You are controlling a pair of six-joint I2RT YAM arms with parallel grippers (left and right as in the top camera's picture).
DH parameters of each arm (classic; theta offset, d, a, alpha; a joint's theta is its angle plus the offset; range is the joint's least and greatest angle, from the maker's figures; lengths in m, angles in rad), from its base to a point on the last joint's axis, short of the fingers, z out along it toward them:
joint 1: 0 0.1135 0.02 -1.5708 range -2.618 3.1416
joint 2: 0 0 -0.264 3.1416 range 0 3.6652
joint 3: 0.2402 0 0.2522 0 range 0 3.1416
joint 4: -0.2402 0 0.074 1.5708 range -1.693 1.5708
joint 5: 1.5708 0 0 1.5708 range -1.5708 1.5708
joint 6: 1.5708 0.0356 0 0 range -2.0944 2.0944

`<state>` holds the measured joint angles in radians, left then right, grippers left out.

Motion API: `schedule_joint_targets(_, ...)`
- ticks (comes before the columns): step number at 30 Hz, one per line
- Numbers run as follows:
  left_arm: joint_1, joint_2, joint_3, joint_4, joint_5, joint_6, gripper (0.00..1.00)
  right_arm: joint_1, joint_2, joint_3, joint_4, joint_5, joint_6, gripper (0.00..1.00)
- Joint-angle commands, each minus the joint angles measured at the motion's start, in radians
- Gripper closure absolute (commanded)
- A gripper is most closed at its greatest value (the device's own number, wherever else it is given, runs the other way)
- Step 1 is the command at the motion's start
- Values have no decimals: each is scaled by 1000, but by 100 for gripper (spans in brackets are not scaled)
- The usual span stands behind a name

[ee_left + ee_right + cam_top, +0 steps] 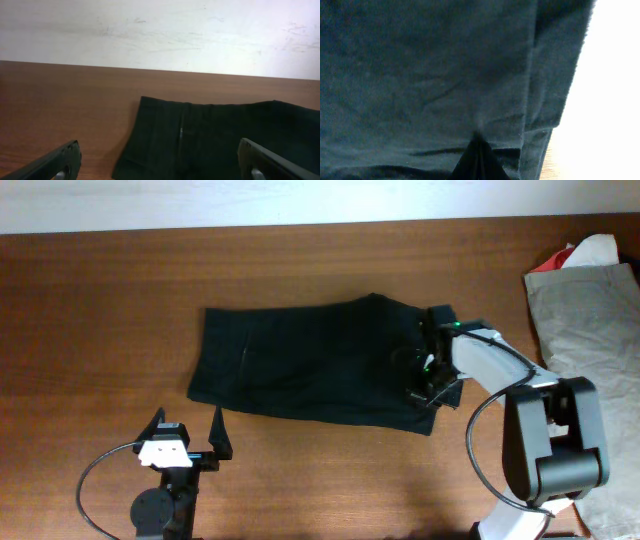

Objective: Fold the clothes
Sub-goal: 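Pull the black pants with the right gripper onto the table center and release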

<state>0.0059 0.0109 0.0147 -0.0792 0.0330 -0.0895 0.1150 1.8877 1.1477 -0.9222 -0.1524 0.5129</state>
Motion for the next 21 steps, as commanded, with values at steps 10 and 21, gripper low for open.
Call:
schedule_joint_targets(10, -3, -5, -6, -1, 4, 16, 1, -154, 32, 184, 87, 142, -91, 96)
schedule_joint_targets(21, -3, -5, -6, -1, 4, 16, 1, -245, 13, 608, -143, 244, -116, 1)
